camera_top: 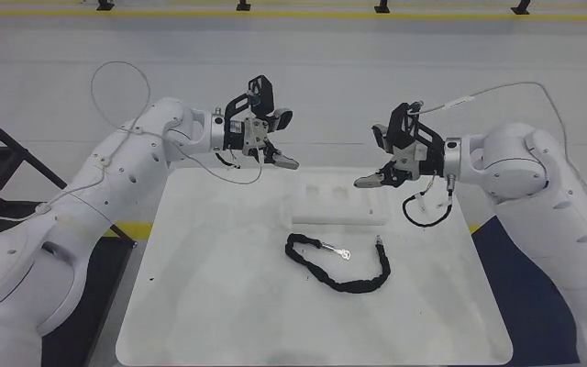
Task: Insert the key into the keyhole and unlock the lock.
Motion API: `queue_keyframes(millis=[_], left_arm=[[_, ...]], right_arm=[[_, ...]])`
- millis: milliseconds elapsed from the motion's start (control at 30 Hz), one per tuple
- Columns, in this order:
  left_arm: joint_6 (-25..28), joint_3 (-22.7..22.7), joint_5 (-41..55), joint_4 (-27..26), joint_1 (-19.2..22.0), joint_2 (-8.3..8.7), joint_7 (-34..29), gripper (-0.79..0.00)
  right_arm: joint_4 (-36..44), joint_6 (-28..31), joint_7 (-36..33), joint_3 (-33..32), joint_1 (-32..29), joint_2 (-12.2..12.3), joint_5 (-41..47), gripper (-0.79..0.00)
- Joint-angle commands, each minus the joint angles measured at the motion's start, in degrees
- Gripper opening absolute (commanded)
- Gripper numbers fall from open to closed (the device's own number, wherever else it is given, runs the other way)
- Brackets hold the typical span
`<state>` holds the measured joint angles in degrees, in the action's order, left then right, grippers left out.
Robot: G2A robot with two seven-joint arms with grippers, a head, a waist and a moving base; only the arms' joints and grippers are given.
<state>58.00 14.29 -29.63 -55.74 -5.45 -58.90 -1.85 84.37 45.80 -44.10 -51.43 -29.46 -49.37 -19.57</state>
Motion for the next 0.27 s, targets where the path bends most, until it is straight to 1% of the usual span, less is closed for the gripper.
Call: queue_keyframes(millis=[0, 233], left_arm=[[0.0, -0.55, 1.7, -0.43, 0.56, 0.14, 0.53, 0.0], [0.0, -0.73, 2.07, -0.52, 0.69, 0.22, 0.8, -0.001]], right_arm=[[-0.73, 0.2, 0.48, 0.3, 0.57, -0.22, -0.65, 0.0], [-0.73, 0.21, 0.48, 0.3, 0.57, -0.22, -0.65, 0.0]])
